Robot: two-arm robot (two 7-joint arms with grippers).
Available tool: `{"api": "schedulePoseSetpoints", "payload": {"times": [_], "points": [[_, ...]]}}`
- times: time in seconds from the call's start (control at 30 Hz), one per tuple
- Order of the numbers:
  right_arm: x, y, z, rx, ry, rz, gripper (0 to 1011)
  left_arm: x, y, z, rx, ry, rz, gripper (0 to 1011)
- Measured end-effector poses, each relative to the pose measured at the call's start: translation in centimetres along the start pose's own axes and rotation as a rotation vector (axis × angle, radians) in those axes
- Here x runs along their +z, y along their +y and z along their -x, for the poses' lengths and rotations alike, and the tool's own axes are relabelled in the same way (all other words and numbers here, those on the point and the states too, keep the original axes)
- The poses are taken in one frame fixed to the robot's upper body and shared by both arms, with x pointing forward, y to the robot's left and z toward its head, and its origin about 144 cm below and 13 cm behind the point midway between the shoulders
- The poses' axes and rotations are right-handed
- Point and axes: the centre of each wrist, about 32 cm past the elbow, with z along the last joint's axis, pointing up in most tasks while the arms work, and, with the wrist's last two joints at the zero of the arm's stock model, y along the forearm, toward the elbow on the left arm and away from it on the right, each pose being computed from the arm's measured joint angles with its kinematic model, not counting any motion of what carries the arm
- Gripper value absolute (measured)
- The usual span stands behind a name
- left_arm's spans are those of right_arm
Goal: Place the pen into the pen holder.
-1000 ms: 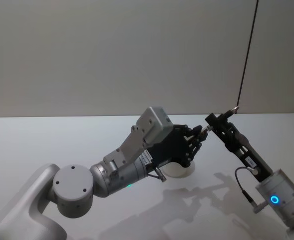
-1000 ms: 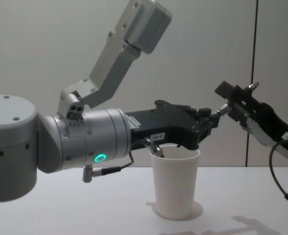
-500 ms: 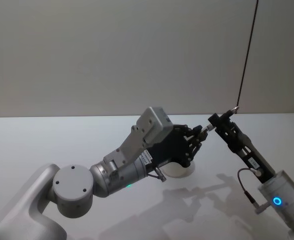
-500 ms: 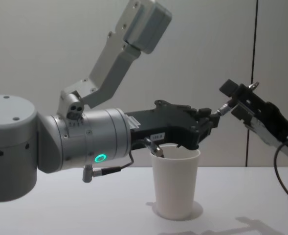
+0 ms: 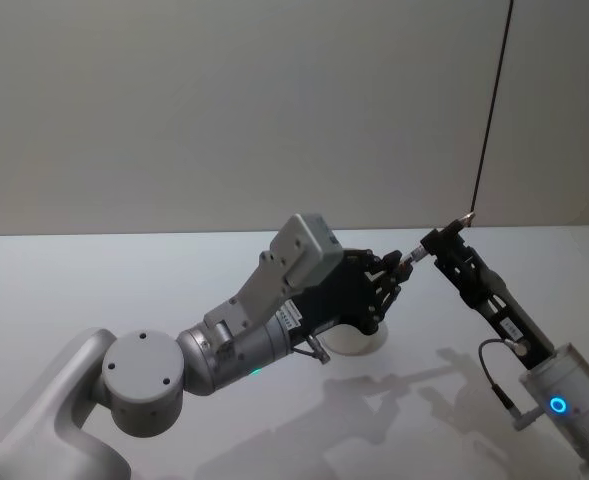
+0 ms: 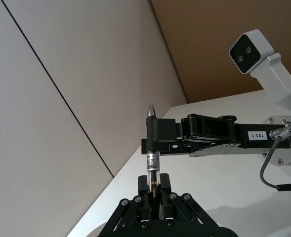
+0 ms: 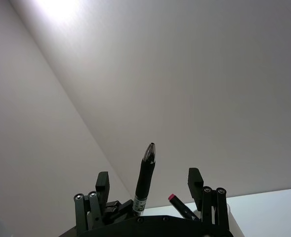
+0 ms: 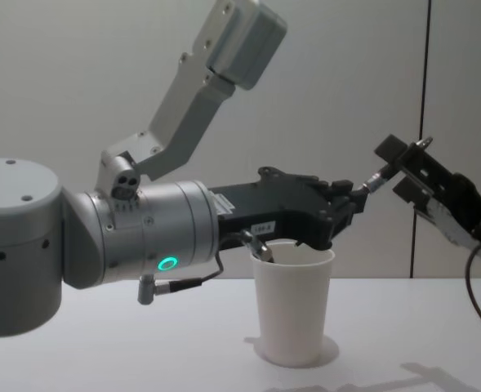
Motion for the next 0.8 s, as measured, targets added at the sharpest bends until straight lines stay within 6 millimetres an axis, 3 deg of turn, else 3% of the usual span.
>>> {"api": "schedulePoseSetpoints", "payload": {"times": [0.5,0.8], "points": [[-0.04,0.03,-0.13,0.013,0.009,-0.014,1002,0.0,0.0,0.0,0.0,0.0,0.0,148],[-0.15,0.27,-0.2,0.018,0.018,-0.022,785,0.0,0.0,0.0,0.0,0.0,0.0,148]]}}
